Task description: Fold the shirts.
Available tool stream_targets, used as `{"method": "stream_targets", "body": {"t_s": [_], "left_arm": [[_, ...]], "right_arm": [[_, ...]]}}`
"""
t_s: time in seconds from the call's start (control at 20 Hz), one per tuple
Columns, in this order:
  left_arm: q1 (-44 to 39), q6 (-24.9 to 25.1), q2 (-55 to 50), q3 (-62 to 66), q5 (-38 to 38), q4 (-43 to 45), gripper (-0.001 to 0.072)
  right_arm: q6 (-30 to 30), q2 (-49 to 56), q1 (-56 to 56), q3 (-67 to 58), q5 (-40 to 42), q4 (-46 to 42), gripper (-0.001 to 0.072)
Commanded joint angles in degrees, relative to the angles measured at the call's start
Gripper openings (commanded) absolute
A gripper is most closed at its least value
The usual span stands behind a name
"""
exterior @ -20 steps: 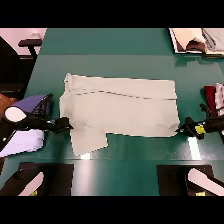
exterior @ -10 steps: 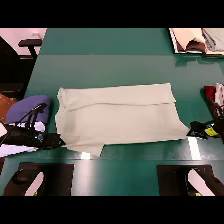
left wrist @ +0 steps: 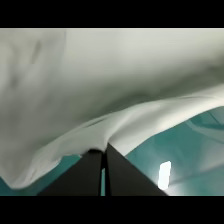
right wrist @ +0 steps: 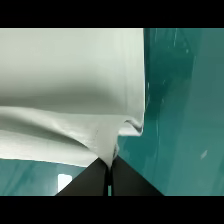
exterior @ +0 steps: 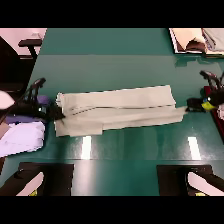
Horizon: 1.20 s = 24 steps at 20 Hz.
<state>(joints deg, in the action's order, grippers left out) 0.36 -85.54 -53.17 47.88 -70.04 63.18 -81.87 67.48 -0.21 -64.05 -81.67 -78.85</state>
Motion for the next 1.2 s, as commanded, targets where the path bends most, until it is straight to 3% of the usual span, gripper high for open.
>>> {"method": "stream_targets", "body": {"t_s": [0.0,0.2,0.4,0.45,0.5,0.55,0.6,0.75,0.8,0.85,0.9,0.95,1.15], "left_arm": [[0.04,3.34,-12.28,8.92,7.85,0.85,0.0020],[0.04,3.50,-21.53,11.91,13.92,0.76,0.0020],[0.04,3.45,-24.39,11.93,17.68,0.66,0.0021],[0.04,3.48,-24.39,12.22,17.75,0.66,0.0023],[0.04,3.48,-24.39,12.81,17.75,0.57,0.0152],[0.04,3.30,-24.39,13.62,17.68,0.42,0.0422],[0.04,2.84,-24.39,14.82,17.35,0.28,0.0550],[0.02,2.89,-24.39,19.17,14.73,-1.22,0.0547],[0.02,3.06,-24.39,19.52,14.75,-3.78,0.0446],[0.02,3.13,-24.41,19.50,14.86,-6.10,0.0208],[-0.48,3.80,-24.46,19.50,15.23,-7.26,0.0024],[-1.46,4.09,-24.46,19.47,16.09,-7.45,0.0022],[-8.72,3.21,-25.18,19.32,21.84,-7.69,0.0021]], "right_arm": [[-0.24,10.69,2.75,-11.65,2.69,-0.17,0.0015],[-0.15,20.79,2.69,-19.82,3.67,3.32,0.0016],[-0.15,28.20,2.69,-26.14,3.72,7.56,0.0027],[-0.09,29.24,2.47,-27.08,4.04,9.38,0.0161],[0.81,30.05,2.03,-27.91,4.39,11.72,0.0322],[2.27,30.38,1.36,-28.46,4.42,13.66,0.0369],[3.54,30.32,0.44,-28.65,4.26,15.13,0.0369],[5.62,29.90,-4.31,-27.82,1.29,16.20,0.0369],[6.45,29.90,-6.34,-26.77,-0.07,16.55,0.0379],[7.17,29.90,-8.50,-24.98,-0.96,16.68,0.0392],[7.76,29.92,-10.38,-22.99,-1.25,17.51,0.0456],[8.07,29.92,-12.39,-20.59,-0.83,19.17,0.0575],[10.95,29.99,-15.98,-12.00,2.43,24.20,0.0588]]}}
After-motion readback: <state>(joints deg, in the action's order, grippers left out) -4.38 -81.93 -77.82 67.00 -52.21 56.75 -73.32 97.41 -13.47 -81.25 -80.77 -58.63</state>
